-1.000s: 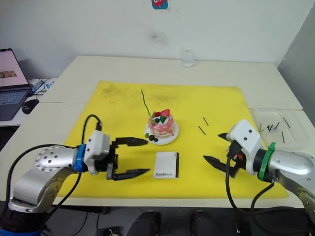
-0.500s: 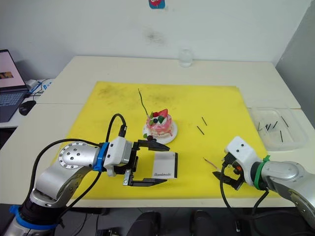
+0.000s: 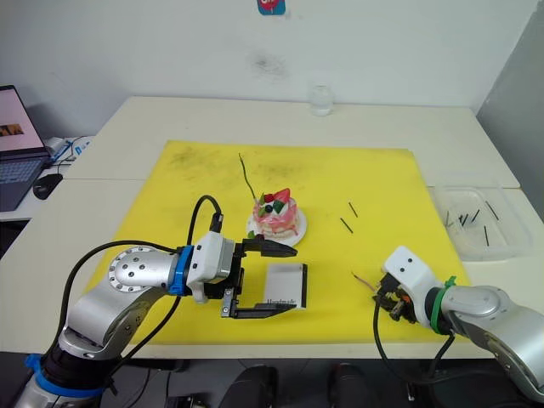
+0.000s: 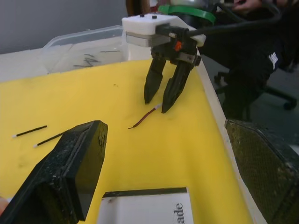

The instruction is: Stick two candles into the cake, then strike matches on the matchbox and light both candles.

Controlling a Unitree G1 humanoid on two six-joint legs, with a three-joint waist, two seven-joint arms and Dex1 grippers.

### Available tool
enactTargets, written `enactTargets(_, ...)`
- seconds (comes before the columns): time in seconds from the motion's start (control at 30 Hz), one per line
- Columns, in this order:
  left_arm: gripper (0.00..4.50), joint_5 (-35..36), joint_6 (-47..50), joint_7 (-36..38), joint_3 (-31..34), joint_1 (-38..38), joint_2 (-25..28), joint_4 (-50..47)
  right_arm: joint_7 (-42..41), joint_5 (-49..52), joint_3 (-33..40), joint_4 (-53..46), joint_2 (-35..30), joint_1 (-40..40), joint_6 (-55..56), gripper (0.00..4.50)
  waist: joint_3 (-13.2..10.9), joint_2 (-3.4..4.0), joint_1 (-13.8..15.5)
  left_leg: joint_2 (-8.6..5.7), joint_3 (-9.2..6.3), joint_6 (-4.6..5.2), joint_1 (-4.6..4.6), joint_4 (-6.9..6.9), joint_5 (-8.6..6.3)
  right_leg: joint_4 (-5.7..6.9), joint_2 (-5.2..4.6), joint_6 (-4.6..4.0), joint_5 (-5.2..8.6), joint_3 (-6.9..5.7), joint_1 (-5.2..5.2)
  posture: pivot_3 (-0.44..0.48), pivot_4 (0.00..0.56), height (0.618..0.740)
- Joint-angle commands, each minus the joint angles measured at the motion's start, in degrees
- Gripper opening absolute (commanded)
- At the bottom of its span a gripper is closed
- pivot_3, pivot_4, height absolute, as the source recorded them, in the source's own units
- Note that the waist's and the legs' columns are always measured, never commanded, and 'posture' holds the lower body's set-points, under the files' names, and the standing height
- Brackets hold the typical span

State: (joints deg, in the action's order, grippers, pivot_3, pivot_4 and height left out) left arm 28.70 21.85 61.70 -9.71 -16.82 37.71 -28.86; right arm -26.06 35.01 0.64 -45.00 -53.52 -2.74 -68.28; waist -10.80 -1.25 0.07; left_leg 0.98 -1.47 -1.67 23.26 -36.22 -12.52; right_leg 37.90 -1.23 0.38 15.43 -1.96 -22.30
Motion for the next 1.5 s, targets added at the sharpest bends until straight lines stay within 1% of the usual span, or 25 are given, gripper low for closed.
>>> enactTargets(0.03, 4.50, 1.48, 0.94, -0.53, 0.49, -1.04, 0.03, -2.89, 0.55, 0.33, 0.86, -2.12, 0.71, -0.49, -1.45, 0.32, 0.00, 0.00, 0.00, 0.00, 0.00, 0.00, -0.01, 0.00, 0.00, 0.01, 0.00, 0.00, 0.00, 0.00, 0.00, 0.000, 0.150, 0.740)
enactTargets(0.07, 4.50, 1.57, 1.21, -0.61, 0.50, -1.02, 0.11, -2.97, 0.42, 0.86, 1.49, -2.29, 0.94, -1.12, -2.17, 0.05, 0.00, 0.00, 0.00, 0.00, 0.00, 0.00, -0.02, 0.00, 0.00, 0.02, 0.00, 0.00, 0.00, -0.01, 0.00, 0.000, 0.150, 0.740)
enactTargets(0.2, 4.50, 4.75, 5.61, -1.68, 1.07, -2.11, -0.18, -3.58, -1.48, 2.91, 4.87, -2.54, 0.18, -3.30, -4.36, 0.01, 0.00, 0.00, -0.01, 0.00, -0.01, 0.00, -0.03, 0.00, 0.00, 0.05, 0.01, 0.00, 0.00, -0.01, 0.00, 0.000, 0.150, 0.740)
enactTargets(0.27, 4.50, 4.76, 6.05, -0.75, 0.50, -2.50, 0.65, -3.80, -2.60, 4.32, 6.99, -2.25, -0.68, -4.75, -5.58, 0.01, 0.00, 0.00, -0.01, -0.01, 0.00, 0.00, -0.03, -0.01, 0.00, 0.05, 0.02, 0.00, 0.00, 0.00, 0.00, 0.000, 0.150, 0.740)
enactTargets(0.33, 4.50, 4.45, 6.16, 0.24, -0.10, -2.82, 1.44, -4.05, -5.07, 6.04, 10.39, -1.50, -3.00, -6.03, -6.71, 0.01, 0.00, 0.01, 0.00, -0.03, 0.01, 0.00, -0.03, -0.01, 0.00, 0.04, 0.02, 0.00, 0.00, -0.01, -0.01, 0.000, 0.150, 0.740)
enactTargets(0.4, 4.50, 4.62, 6.45, 0.43, -0.30, -3.44, 1.48, -4.25, -9.42, 6.35, 14.24, 0.45, -8.06, -5.72, -5.91, 0.01, 0.00, 0.00, 0.02, -0.05, 0.00, 0.00, -0.03, 0.00, 0.00, 0.01, 0.01, 0.00, 0.00, 0.00, 0.01, 0.000, 0.150, 0.740)
enactTargets(0.47, 4.50, 4.52, 6.36, 1.22, -0.94, -4.39, 1.39, -4.36, -13.87, 4.72, 16.56, 2.71, -13.41, -3.08, -3.12, 0.01, -0.01, 0.02, 0.20, -0.08, 0.02, 0.00, 0.01, 0.00, 0.00, -0.01, 0.00, 0.00, 0.00, -0.01, -0.01, 0.000, 0.150, 0.740)
enactTargets(0.53, 4.50, 4.61, 6.39, 2.10, -1.84, -5.48, 1.18, -4.41, -17.56, 1.80, 17.89, 5.24, -17.54, 1.27, 0.99, 0.01, 0.01, 0.00, 0.54, -0.14, 0.00, 0.00, 0.01, 0.00, 0.00, -0.08, -0.01, -0.01, 0.00, -0.02, 0.02, 0.000, 0.150, 0.740)
enactTargets(0.6, 4.50, 5.46, 7.11, 2.23, -2.39, -6.42, 0.58, -4.69, -20.56, -1.25, 19.27, 7.19, -19.72, 6.32, 5.28, 0.01, 0.01, -0.01, 0.60, -0.16, 0.01, 0.01, 0.03, 0.00, 0.00, -0.11, -0.01, 0.00, 0.00, -0.01, 0.02, 0.000, 0.150, 0.740)
enactTargets(0.67, 4.50, 6.12, 7.69, 2.61, -3.07, -7.29, 0.26, -4.94, -24.01, -6.95, 20.32, 9.13, -21.68, 13.44, 12.43, 0.01, 0.01, 0.00, 0.78, -0.14, 0.02, 0.00, 0.06, 0.00, 0.00, -0.11, -0.02, 0.00, 0.00, -0.01, 0.01, 0.000, 0.150, 0.740)
enactTargets(0.73, 4.50, 6.22, 7.86, 3.14, -3.63, -7.77, 0.20, -4.96, -26.40, -9.86, 21.75, 10.20, -21.80, 17.97, 16.49, 0.01, 0.01, 0.01, 0.90, -0.16, 0.03, 0.00, 0.06, -0.01, 0.00, -0.11, -0.01, 0.00, 0.01, 0.00, 0.01, 0.000, 0.150, 0.740)
enactTargets(0.83, 4.50, 5.76, 7.64, 3.45, -4.31, -8.04, -0.08, -4.77, -27.18, -11.81, 23.29, 11.72, -19.79, 20.69, 19.09, 0.01, 0.01, 0.01, 0.65, -0.15, 0.05, 0.00, 0.02, -0.06, 0.00, -0.01, 0.01, 0.01, 0.00, 0.00, 0.01, 0.000, 0.150, 0.740)
enactTargets(0.97, 4.50, 4.90, 6.79, 3.61, -5.39, -8.32, -0.55, -4.13, -28.40, -17.18, 23.22, 15.02, -18.99, 25.20, 24.46, 0.01, 0.01, 0.01, 0.61, -0.15, -0.01, 0.00, -0.06, -0.09, 0.00, 0.06, 0.01, 0.01, 0.00, -0.02, 0.07, 0.000, 0.150, 0.740)
enactTargets(1.17, 4.50, 4.76, 6.58, 3.71, -5.33, -8.21, -0.46, -3.97, -30.03, -17.63, 22.43, 15.73, -17.81, 24.33, 24.59, 0.01, 0.01, 0.01, 0.30, -0.15, 0.06, 0.00, -0.12, -0.09, 0.00, 0.06, 0.01, 0.02, 0.00, 0.03, 0.09, 0.000, 0.150, 0.740)
enactTargets(1.27, 4.50, 4.54, 6.54, 3.64, -5.13, -8.04, -0.26, -3.95, -30.52, -18.31, 21.94, 16.21, -17.76, 24.15, 24.67, 0.74, 0.01, 0.00, 0.34, -0.16, 0.04, 0.00, -0.11, -0.09, 0.00, 0.06, 0.01, 0.02, 0.00, 0.03, 0.10, 0.000, 0.150, 0.740)
enactTargets(1.4, 4.50, 3.84, 6.27, 4.07, -3.84, -7.24, 1.53, -3.03, -31.22, -18.93, 22.79, 16.85, -18.06, 22.14, 25.63, 2.10, 0.01, 0.01, 0.27, -0.16, 0.06, 0.00, -0.12, -0.10, 0.00, 0.06, 0.01, 0.02, 0.00, 0.04, 0.10, 0.000, 0.150, 0.740)
enactTargets(1.5, 4.50, 2.67, 4.92, 5.05, -3.19, -6.17, 3.49, -1.86, -32.94, -17.51, 24.36, 16.23, -18.84, 20.25, 23.76, 2.10, 0.01, 0.01, 0.16, -0.16, 0.07, 0.00, -0.16, -0.09, 0.00, 0.09, 0.01, 0.02, 0.00, 0.04, 0.11, 0.000, 0.150, 0.740)
